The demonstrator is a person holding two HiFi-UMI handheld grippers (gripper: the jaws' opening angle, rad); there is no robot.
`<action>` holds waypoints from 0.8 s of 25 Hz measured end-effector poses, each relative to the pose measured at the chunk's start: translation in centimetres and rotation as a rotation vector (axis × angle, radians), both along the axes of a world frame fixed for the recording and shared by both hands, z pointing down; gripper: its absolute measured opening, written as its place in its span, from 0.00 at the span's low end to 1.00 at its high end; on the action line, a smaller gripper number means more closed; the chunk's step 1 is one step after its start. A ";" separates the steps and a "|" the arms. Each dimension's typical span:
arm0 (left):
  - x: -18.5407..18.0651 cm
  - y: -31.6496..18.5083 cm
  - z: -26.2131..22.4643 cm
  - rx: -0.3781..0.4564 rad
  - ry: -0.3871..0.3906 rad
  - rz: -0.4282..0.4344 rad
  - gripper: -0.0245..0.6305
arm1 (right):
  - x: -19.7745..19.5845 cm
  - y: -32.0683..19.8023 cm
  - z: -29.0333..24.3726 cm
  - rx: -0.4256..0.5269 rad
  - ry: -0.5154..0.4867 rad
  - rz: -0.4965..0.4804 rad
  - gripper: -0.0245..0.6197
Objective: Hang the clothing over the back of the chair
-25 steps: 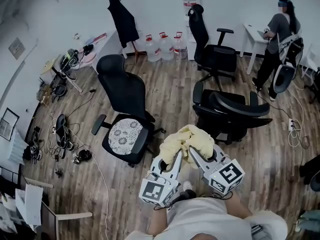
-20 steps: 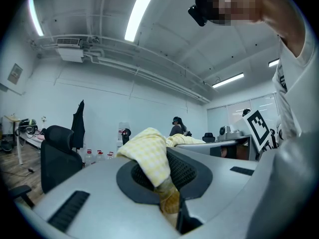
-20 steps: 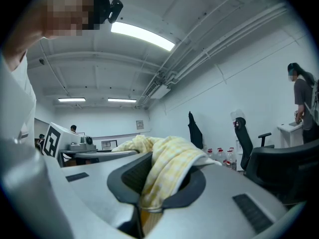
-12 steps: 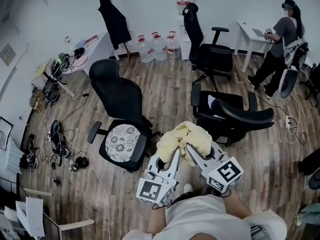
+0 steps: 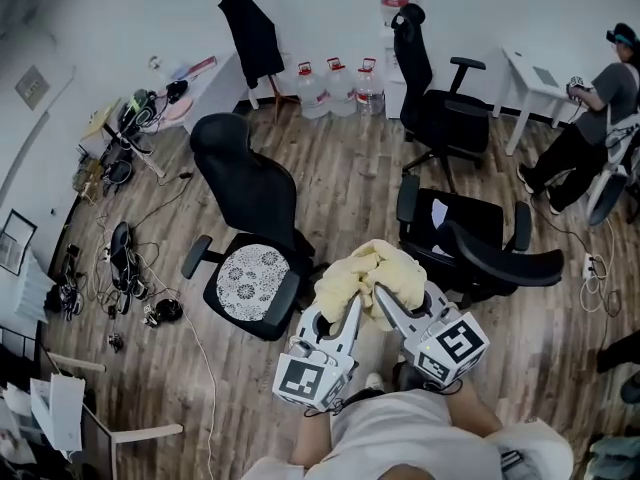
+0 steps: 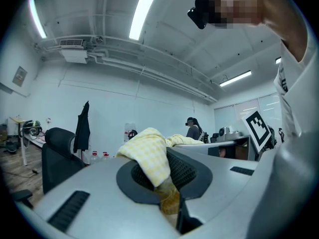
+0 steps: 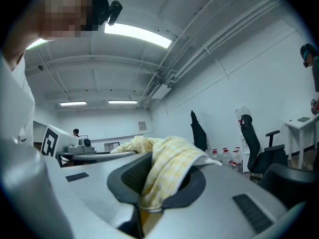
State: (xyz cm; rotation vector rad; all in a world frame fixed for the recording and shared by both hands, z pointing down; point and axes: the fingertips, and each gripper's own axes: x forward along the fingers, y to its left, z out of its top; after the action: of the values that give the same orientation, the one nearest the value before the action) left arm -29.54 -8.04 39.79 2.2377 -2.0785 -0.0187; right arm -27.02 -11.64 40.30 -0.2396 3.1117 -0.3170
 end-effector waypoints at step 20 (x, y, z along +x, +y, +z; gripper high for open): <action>-0.9 -6.3 -2.0 0.012 -0.064 -0.143 0.11 | -1.6 -6.2 -2.0 -0.003 -0.047 -0.113 0.13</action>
State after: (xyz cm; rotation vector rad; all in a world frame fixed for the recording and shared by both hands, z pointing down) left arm -30.43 -14.34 37.79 2.1183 -2.2729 0.0315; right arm -28.62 -17.85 38.32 -0.0548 3.0850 -0.3234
